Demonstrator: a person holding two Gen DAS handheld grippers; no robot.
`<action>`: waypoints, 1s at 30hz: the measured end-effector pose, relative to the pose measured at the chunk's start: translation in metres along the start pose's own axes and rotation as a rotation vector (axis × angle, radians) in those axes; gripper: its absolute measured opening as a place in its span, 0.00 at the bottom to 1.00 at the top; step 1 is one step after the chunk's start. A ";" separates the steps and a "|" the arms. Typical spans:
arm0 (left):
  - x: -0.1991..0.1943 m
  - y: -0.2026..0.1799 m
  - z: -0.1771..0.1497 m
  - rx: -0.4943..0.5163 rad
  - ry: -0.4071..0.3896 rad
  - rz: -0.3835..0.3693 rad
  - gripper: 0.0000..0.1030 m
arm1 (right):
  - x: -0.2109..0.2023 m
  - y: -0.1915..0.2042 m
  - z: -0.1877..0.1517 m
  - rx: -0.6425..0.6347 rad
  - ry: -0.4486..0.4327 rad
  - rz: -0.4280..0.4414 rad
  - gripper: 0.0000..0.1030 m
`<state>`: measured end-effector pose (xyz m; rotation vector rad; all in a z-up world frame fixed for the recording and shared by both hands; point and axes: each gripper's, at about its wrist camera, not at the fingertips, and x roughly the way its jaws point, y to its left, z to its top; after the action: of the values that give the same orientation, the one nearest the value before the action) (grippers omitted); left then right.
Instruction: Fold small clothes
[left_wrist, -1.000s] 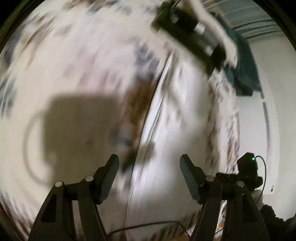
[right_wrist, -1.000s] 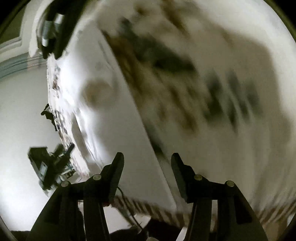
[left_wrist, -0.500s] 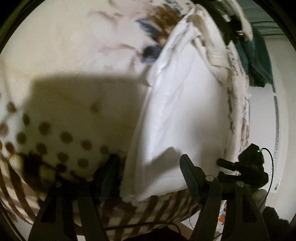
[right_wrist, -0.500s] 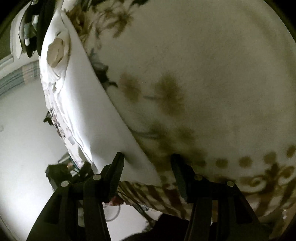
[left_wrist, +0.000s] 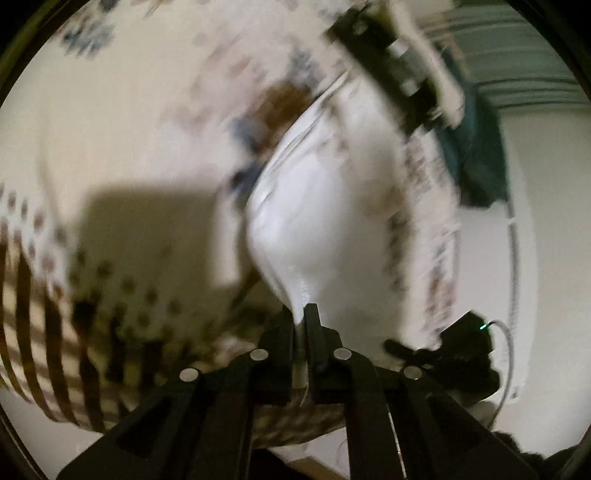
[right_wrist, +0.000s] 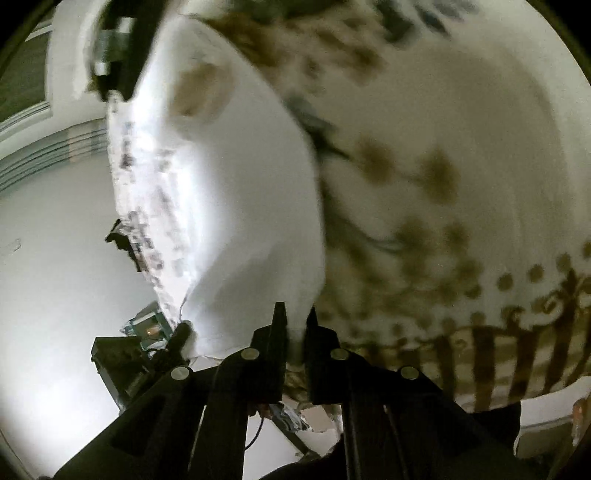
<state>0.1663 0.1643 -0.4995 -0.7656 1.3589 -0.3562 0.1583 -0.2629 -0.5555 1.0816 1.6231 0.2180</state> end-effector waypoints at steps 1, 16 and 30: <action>-0.007 -0.013 0.014 0.022 -0.025 -0.021 0.03 | -0.009 0.015 0.005 -0.018 -0.019 0.012 0.08; 0.049 -0.089 0.252 0.038 -0.213 -0.140 0.57 | -0.055 0.155 0.221 -0.112 -0.342 0.177 0.41; 0.153 -0.044 0.270 0.149 -0.015 0.099 0.52 | -0.006 0.110 0.264 -0.161 -0.270 -0.076 0.51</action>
<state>0.4656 0.1114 -0.5771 -0.5750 1.3346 -0.3684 0.4400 -0.3066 -0.5776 0.8839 1.3769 0.1418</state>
